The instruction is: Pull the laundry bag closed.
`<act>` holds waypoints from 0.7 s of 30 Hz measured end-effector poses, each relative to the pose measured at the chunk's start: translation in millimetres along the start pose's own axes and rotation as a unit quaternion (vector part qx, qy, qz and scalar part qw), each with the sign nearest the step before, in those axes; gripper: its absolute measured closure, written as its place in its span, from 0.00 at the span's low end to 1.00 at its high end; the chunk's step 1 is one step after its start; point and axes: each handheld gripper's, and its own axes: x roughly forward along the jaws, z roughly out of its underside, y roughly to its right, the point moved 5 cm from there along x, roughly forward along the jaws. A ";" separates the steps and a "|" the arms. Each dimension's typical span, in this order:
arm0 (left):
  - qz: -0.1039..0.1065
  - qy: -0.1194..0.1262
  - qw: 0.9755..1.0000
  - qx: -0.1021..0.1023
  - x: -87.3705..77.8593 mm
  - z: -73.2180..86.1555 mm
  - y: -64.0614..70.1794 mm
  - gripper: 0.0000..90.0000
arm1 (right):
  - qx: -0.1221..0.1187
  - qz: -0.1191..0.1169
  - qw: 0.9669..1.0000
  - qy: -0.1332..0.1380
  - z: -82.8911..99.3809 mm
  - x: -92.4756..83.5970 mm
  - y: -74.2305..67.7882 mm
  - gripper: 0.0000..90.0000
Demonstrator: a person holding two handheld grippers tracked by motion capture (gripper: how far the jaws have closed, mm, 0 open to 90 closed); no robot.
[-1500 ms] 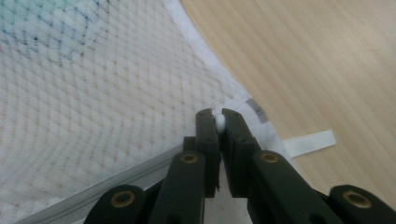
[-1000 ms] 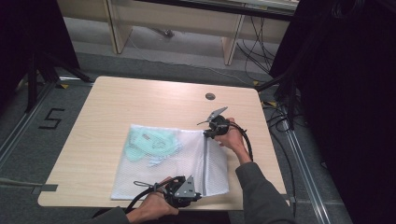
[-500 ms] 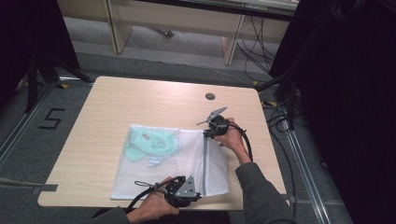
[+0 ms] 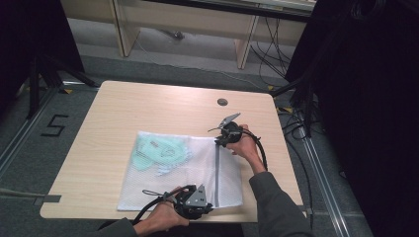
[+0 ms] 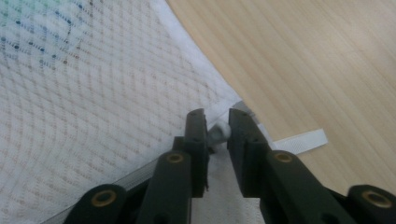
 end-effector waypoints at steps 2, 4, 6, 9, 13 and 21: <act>-0.002 -0.001 1.000 -0.004 -0.3 0.2 -1.3 0.87 | 0.001 0.004 1.000 0.007 -0.7 0.7 0.8 0.82; -0.003 0.003 1.000 -0.012 -2.0 -0.6 -2.4 0.82 | 0.019 0.007 1.000 0.013 -1.1 -0.2 0.7 0.76; -0.003 0.008 1.000 -0.016 -4.8 -1.9 -4.1 0.76 | 0.031 0.014 0.999 0.016 -2.0 -2.2 1.9 0.69; -0.010 0.017 1.000 -0.024 -11.1 -4.0 -7.1 0.67 | 0.047 0.016 0.998 0.026 -4.1 -5.7 1.8 0.62; -0.025 0.028 0.998 -0.042 -20.5 -5.2 -14.3 0.55 | 0.055 0.025 0.998 0.023 -5.7 -13.0 0.8 0.55; -0.061 0.044 0.994 -0.078 -46.9 -1.4 -35.2 0.42 | 0.059 0.017 0.996 0.059 -10.5 -32.0 -14.8 0.52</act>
